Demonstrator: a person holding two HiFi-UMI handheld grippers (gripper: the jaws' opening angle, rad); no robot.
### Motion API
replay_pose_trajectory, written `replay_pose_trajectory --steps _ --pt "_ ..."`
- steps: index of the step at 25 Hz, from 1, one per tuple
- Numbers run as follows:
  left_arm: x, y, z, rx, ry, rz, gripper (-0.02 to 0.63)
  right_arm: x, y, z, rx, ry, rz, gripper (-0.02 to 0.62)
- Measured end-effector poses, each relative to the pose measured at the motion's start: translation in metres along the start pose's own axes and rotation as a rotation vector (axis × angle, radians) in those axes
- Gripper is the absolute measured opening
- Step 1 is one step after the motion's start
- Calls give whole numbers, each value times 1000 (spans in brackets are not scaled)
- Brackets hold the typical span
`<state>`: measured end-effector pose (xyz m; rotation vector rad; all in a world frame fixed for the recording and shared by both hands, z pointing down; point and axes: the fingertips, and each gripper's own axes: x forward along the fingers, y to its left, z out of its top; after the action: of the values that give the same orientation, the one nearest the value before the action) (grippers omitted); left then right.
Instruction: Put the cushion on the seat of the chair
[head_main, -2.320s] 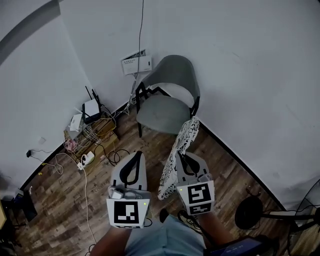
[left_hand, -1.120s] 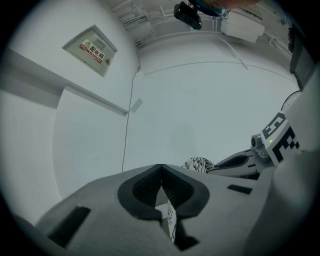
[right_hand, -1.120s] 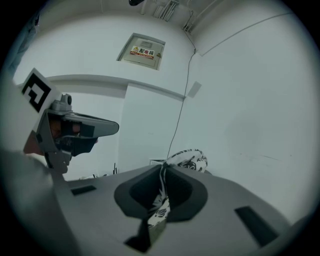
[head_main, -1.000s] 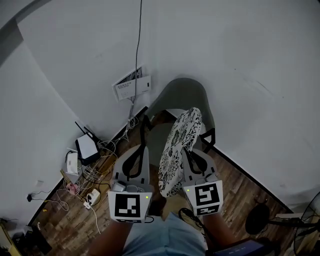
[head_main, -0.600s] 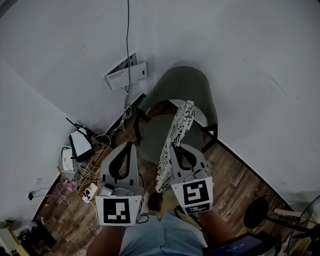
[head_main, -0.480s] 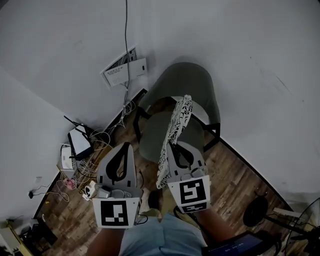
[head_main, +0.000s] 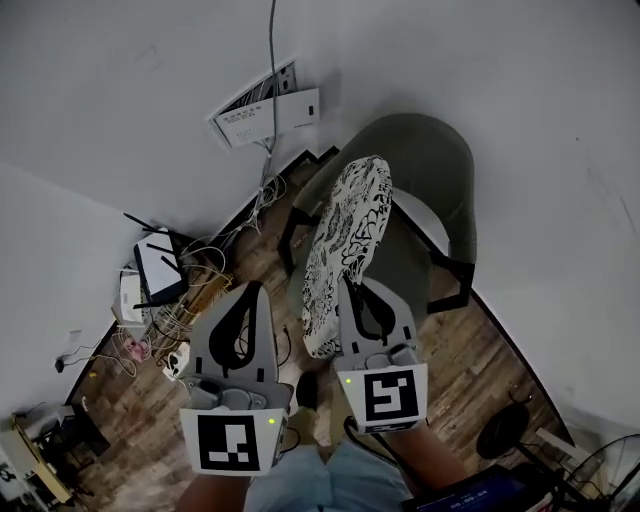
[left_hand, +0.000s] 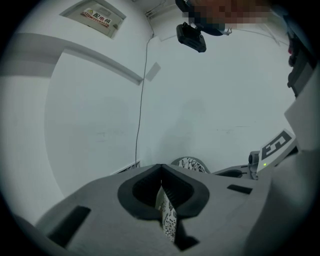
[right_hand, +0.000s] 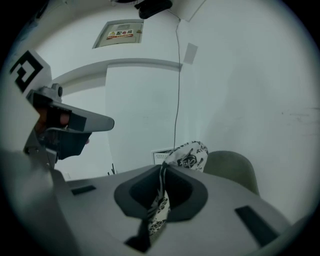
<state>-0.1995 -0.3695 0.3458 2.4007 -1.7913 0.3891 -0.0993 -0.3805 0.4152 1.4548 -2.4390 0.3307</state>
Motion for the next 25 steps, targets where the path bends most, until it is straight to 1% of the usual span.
replay_pose_trajectory --steps 3,5,8,11,13,19,25 --pt "25 2 -18 -45 50 -6 9 22 -21 -35 41 42 -19 17" --pt "36 0 -35 -57 80 -10 9 33 -35 -72 48 75 -40 17" --pt "51 -9 -57 -52 116 -32 9 46 -54 -134 81 180 -65 18" --pt "67 -16 -66 -23 100 -54 9 54 -71 -174 101 250 -82 19" --pt "74 -22 -70 -19 100 -71 9 56 -79 -187 110 270 -90 20" --pt "90 -46 -81 -14 118 -131 9 52 -92 -203 124 297 -102 21" --pt "105 -71 -88 -7 135 -194 9 43 -111 -221 160 323 -150 26"
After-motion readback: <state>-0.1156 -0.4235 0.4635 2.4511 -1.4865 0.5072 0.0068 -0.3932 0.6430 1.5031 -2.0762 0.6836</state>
